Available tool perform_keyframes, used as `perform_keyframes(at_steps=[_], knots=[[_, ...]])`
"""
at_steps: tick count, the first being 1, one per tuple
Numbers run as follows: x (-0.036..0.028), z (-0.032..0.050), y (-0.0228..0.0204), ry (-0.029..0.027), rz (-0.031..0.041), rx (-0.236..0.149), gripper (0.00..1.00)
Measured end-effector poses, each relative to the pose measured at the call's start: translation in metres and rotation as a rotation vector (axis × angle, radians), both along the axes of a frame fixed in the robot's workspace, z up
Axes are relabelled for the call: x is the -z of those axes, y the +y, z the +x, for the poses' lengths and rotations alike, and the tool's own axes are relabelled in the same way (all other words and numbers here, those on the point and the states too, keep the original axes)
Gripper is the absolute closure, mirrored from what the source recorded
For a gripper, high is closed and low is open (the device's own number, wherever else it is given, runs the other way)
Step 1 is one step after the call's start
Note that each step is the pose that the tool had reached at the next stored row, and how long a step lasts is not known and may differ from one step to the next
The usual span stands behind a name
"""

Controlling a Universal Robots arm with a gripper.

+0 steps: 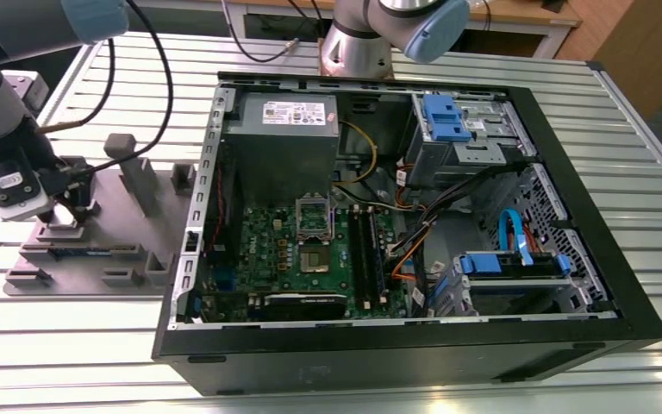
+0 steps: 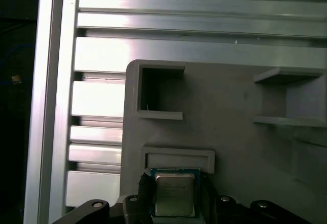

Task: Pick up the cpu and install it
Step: 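Pick up the cpu and move it towards the insertion slot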

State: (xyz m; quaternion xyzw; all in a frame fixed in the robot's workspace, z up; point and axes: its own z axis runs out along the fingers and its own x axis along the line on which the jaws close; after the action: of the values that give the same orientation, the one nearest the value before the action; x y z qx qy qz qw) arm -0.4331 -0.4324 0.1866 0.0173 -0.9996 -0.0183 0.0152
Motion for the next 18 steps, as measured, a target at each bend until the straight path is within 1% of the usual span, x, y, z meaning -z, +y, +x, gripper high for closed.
perform_keyframes(at_steps=[5, 9, 18], knots=[[0.0002, 0.0000, 0.0000, 0.0000, 0.0002, 0.000, 0.53], [0.0026, 0.0000, 0.0000, 0.0000, 0.0003, 0.000, 0.53], [0.0040, 0.0000, 0.0000, 0.0001, 0.0002, 0.000, 0.53]])
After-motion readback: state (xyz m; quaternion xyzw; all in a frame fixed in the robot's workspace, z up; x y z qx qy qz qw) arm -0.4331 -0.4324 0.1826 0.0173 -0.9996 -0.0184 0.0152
